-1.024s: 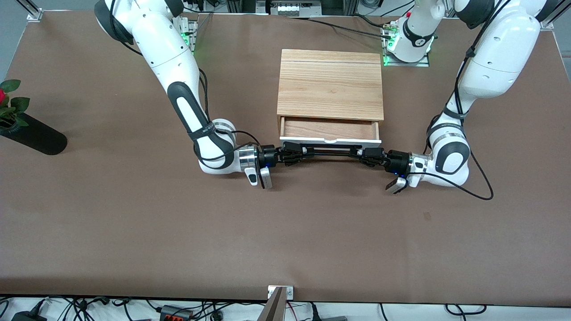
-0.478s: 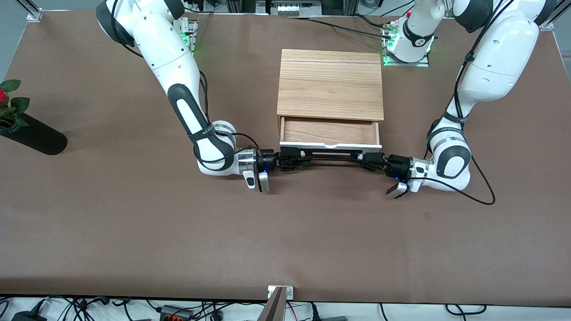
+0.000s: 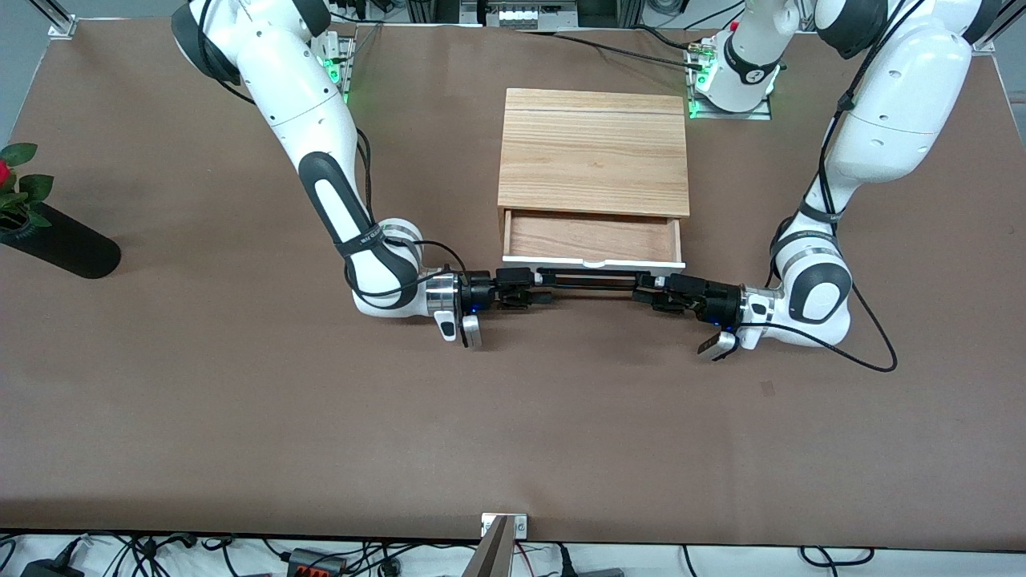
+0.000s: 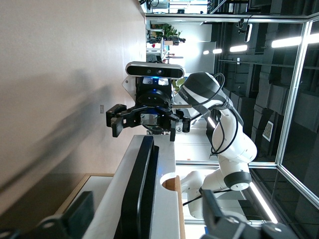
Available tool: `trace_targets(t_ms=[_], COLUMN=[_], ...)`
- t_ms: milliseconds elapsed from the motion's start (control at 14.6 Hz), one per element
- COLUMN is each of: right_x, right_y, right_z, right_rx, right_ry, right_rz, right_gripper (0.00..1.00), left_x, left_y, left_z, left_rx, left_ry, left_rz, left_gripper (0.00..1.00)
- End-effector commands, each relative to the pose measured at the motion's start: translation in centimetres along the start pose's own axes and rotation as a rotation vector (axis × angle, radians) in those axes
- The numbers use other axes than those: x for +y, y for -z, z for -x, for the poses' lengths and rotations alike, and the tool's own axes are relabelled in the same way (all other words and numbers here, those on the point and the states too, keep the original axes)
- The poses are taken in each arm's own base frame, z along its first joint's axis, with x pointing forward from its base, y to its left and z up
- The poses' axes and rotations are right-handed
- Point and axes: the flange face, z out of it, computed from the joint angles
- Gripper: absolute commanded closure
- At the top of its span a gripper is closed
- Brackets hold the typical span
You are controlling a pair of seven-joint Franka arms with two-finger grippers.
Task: Pull top drawer with both arms simultaneously
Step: 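Open both grippers and draw them back from the handle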
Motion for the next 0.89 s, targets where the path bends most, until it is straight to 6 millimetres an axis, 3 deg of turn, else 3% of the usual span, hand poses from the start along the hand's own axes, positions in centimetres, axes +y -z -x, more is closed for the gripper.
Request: trace_targets(t_ms=[0, 137, 273, 410, 478, 615, 751, 820], right_x=[-1.1, -2.0, -3.0, -6.0, -6.5, -8.9, -10.7, -12.3], right_y=[1.2, 2.7, 4.8, 7.2, 9.1, 11.7, 15.5, 16.0], right_z=[-1.7, -3.3, -5.1, -7.0, -7.9, -9.1, -10.7, -11.1], right_rx=[0.042, 0.047, 0.067, 0.094, 0.098, 0.1, 0.133, 0.139], right_ry=[-0.054, -0.11, -0.18, -0.214, -0.227, -0.318, -0.468, -0.494], right_rz=[0.026, 0.051, 0.066, 0.09, 0.138, 0.233, 0.364, 0.419], right_gripper=[0.05, 0.05, 0.05, 0.05, 0.04, 0.0, 0.0, 0.0], left_x=[3.2, 5.3, 9.1, 11.9, 13.1, 14.5, 15.5, 16.1], left_y=[1.2, 2.5, 4.7, 6.0, 6.8, 7.4, 8.1, 8.5], left_z=[-1.3, -2.9, -5.2, -6.5, -7.0, -6.3, -5.6, -5.2], left_rx=[0.008, -0.018, -0.093, -0.141, -0.141, -0.191, -0.238, -0.27], left_ry=[0.012, 0.011, 0.004, 0.032, 0.073, 0.15, 0.203, 0.215], left_rz=[-0.021, -0.084, -0.263, -0.419, -0.486, -0.618, -0.814, -0.933], left_gripper=[0.0, 0.0, 0.0, 0.0, 0.0, 0.0, 0.0, 0.0])
